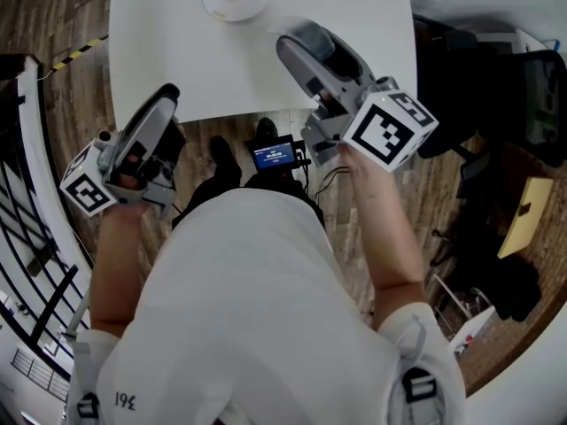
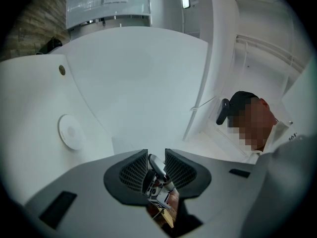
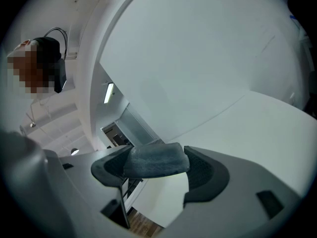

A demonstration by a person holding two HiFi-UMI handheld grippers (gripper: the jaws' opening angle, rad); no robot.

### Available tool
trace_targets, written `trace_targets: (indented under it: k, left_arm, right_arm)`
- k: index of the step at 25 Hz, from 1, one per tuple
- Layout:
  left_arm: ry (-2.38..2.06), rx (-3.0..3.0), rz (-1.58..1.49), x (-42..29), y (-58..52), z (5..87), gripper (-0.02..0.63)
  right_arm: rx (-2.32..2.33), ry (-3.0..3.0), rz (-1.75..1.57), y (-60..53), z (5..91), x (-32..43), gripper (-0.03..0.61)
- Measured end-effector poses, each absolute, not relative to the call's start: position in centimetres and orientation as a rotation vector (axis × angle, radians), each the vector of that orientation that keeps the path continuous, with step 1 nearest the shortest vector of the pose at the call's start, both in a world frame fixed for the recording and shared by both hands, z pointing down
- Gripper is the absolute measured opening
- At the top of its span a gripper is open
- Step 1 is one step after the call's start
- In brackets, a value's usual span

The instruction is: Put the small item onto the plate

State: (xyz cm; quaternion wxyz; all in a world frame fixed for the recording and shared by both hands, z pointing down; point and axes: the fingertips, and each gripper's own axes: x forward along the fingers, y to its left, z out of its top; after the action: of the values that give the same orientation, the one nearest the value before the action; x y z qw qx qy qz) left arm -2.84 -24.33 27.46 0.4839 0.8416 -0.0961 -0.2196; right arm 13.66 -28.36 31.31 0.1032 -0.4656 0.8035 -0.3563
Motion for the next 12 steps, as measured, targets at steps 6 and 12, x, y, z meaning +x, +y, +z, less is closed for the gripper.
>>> trace_targets:
  k: [6,12]
  left_arm:
    - [-0.258,2.037,-0.485,-2.0,-25.6,29.6,0.096]
    - [-0.285,2.028,-0.432,-1.8,-27.1,32.5,0.097]
  right_arm:
    - [-1.388,2.388,-1.128,-30.0,34.6,13.4,0.319]
    - [-1.429,2.423,-1.219,-31.8,38.6,12.7,0.319]
